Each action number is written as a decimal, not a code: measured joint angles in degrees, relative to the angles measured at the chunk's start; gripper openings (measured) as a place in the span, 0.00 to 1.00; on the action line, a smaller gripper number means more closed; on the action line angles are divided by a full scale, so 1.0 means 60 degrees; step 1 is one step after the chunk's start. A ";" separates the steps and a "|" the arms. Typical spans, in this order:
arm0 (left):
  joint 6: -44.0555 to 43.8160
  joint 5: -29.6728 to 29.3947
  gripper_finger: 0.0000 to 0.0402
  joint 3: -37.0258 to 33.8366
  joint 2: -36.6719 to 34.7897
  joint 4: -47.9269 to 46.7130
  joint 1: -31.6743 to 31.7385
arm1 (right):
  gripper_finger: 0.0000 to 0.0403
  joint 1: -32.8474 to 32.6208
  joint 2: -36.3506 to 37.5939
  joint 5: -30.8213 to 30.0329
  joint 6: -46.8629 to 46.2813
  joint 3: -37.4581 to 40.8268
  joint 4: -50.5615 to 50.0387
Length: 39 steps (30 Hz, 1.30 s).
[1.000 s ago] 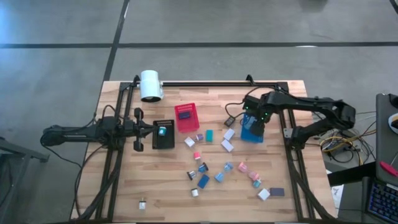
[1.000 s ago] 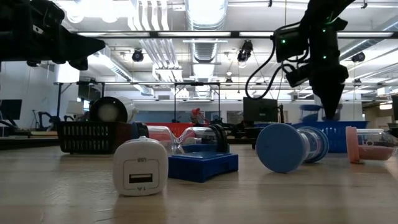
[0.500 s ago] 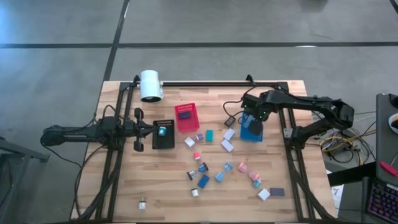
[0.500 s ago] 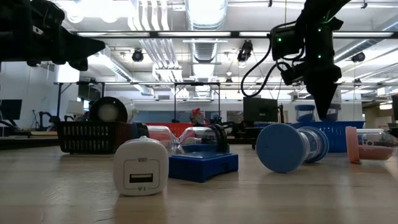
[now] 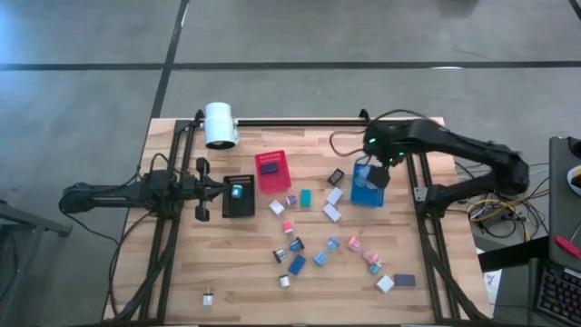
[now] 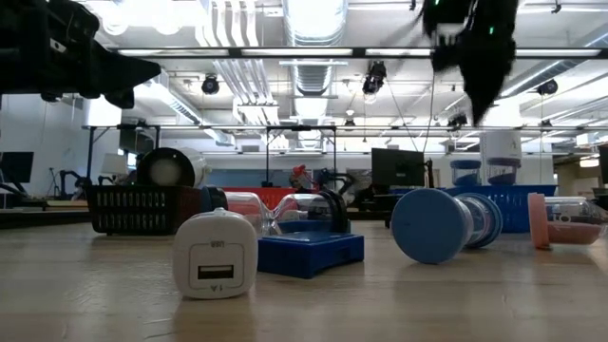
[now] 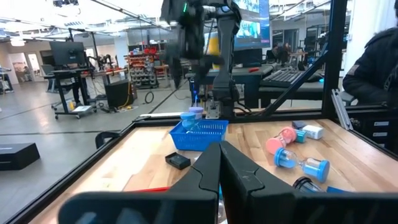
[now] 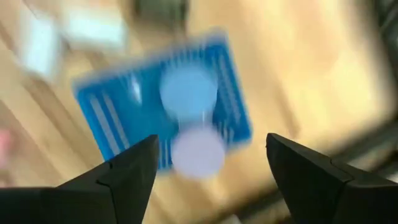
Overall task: Pick & Place Office items
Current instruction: Put the light blue digital clock into the red bin
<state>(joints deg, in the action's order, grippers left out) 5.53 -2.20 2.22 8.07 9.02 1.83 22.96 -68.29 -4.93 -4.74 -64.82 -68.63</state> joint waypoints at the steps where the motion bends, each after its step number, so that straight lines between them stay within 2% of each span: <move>1: -0.0032 0.0000 0.02 0.0000 -0.0002 0.0000 0.0000 | 0.70 -0.0074 0.0501 -0.0003 0.0148 0.0038 0.0725; 3: -0.0108 -0.0004 0.02 0.0000 0.0000 -0.0004 0.0000 | 0.68 -0.0286 0.1669 0.0086 0.0330 0.0479 0.2694; 6: -0.0174 -0.0004 0.02 0.0000 0.0000 0.0000 0.0004 | 0.62 -0.0689 0.3354 0.0879 0.0320 0.1648 0.5803; 11: -0.0174 -0.0002 0.02 0.0000 -0.0001 0.0000 0.0004 | 0.43 -0.1627 0.5323 0.1286 0.0155 0.4008 0.9801; 15: -0.0209 0.0000 0.02 0.0000 0.0000 0.0000 0.0004 | 0.22 -0.2138 0.6048 0.1260 0.0315 0.5809 1.2064; 19: -0.0349 -0.0004 0.02 0.0000 0.0000 0.0000 0.0001 | 0.05 -0.2208 0.6207 0.1383 0.0338 0.7014 1.2945; 26: -0.0519 -0.0063 0.02 0.0000 -0.0003 0.0000 0.0004 | 0.03 -0.2204 0.6261 0.1625 0.0401 0.8664 1.5273; 32: -0.0563 -0.0294 0.02 0.0000 0.0000 -0.0004 0.0007 | 0.02 -0.2204 0.6385 0.1642 0.0402 0.9270 1.5861; 39: -0.0325 -0.0367 0.02 0.0000 -0.0003 -0.0078 0.0007 | 0.02 -0.2204 0.6463 0.1665 0.0324 1.0302 1.7706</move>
<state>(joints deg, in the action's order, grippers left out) 3.58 -4.40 2.22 8.05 8.55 1.87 9.74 -29.51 5.06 -2.79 -3.00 37.61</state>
